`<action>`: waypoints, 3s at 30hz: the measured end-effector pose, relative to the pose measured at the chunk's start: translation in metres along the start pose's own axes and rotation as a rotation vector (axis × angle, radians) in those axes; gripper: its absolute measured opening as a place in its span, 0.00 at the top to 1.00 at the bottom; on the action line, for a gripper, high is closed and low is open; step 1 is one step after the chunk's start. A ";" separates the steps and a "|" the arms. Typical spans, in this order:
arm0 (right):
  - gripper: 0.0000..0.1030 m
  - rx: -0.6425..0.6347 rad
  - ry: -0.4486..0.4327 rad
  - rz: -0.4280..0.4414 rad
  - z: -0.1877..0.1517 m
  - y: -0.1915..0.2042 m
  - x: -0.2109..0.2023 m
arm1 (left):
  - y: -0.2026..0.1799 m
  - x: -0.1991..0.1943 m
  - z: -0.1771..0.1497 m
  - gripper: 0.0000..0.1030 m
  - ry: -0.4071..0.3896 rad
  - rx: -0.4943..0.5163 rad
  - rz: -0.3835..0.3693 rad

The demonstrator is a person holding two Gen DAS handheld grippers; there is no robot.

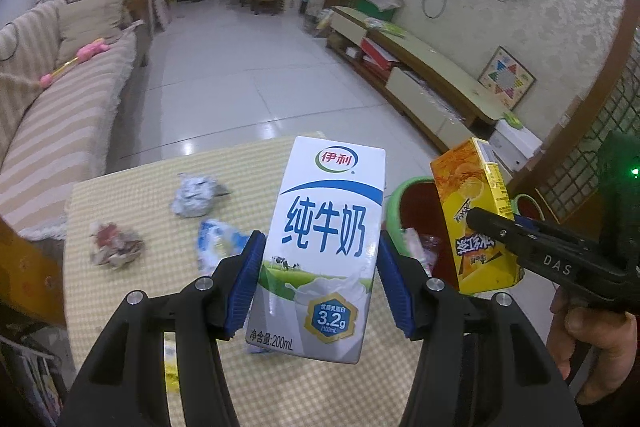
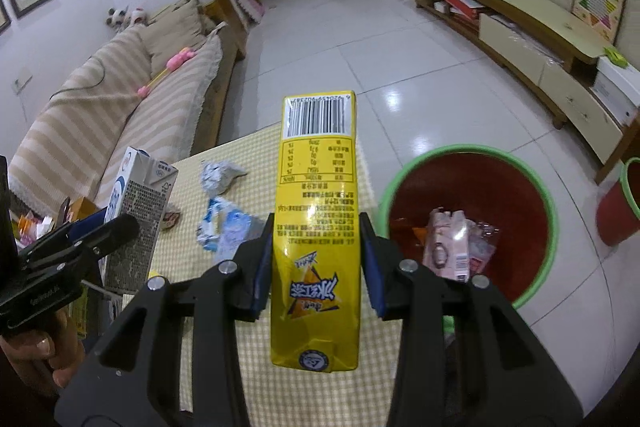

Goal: Collect trash
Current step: 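Carry the milk carton and yellow juice box over the bin, then open both tools over the bin to drop the cartons, then move both open tools back over the table toward the remaining boxes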

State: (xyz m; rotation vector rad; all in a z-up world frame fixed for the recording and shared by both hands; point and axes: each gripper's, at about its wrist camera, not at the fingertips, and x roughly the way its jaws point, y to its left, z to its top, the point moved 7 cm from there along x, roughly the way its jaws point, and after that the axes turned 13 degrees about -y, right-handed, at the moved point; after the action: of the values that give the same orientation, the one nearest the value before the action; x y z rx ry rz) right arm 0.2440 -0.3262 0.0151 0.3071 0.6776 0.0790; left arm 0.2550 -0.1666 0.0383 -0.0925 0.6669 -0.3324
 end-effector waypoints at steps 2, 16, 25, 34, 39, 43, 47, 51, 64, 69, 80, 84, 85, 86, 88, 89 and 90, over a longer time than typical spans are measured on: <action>0.64 0.014 -0.005 -0.018 0.001 -0.014 -0.003 | -0.015 0.009 0.002 0.48 0.005 0.009 -0.021; 0.63 0.117 -0.012 -0.138 0.004 -0.111 -0.010 | -0.107 0.067 0.005 0.48 0.059 0.060 -0.153; 0.63 0.155 0.006 -0.168 -0.001 -0.146 0.002 | -0.142 0.101 0.000 0.48 0.101 0.084 -0.198; 0.63 0.178 0.026 -0.180 -0.005 -0.159 0.015 | -0.159 0.125 -0.011 0.48 0.140 0.073 -0.225; 0.63 0.179 0.029 -0.184 -0.006 -0.157 0.018 | -0.162 0.132 -0.012 0.48 0.146 0.064 -0.233; 0.63 0.161 0.024 -0.190 -0.004 -0.157 0.018 | -0.164 0.135 -0.012 0.47 0.144 0.046 -0.240; 0.37 0.136 0.014 -0.197 -0.002 -0.157 0.016 | -0.166 0.133 -0.007 0.15 0.112 0.048 -0.227; 0.23 0.132 0.007 -0.198 -0.002 -0.155 0.016 | -0.159 0.130 -0.002 0.11 0.100 0.043 -0.208; 0.07 0.110 -0.025 -0.171 0.001 -0.123 0.006 | -0.109 0.093 0.014 0.08 0.048 0.012 -0.115; 0.07 0.085 -0.028 -0.131 -0.003 -0.092 0.001 | -0.084 0.070 0.014 0.08 0.029 0.003 -0.079; 0.07 0.021 -0.005 -0.058 -0.019 -0.025 -0.001 | -0.020 0.015 0.002 0.08 -0.008 -0.050 -0.002; 0.07 -0.008 0.007 -0.038 -0.026 -0.004 0.001 | 0.006 -0.003 -0.005 0.08 -0.016 -0.079 0.029; 0.07 -0.017 0.010 -0.033 -0.028 0.002 0.002 | 0.014 -0.008 -0.007 0.08 -0.019 -0.088 0.040; 0.07 -0.028 0.014 -0.027 -0.029 0.010 0.004 | 0.022 -0.013 -0.010 0.08 -0.020 -0.099 0.051; 0.07 -0.041 0.022 -0.017 -0.033 0.021 0.006 | 0.038 -0.022 -0.015 0.08 -0.021 -0.114 0.070; 0.07 -0.050 0.025 -0.012 -0.036 0.029 0.007 | 0.043 -0.026 -0.018 0.08 -0.021 -0.119 0.079; 0.07 -0.061 0.027 -0.006 -0.038 0.037 0.007 | 0.053 -0.031 -0.021 0.08 -0.021 -0.129 0.090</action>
State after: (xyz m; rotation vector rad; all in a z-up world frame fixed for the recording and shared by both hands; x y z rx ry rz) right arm 0.2266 -0.2800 -0.0060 0.2461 0.7012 0.0979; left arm 0.2336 -0.1058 0.0300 -0.1881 0.6688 -0.2010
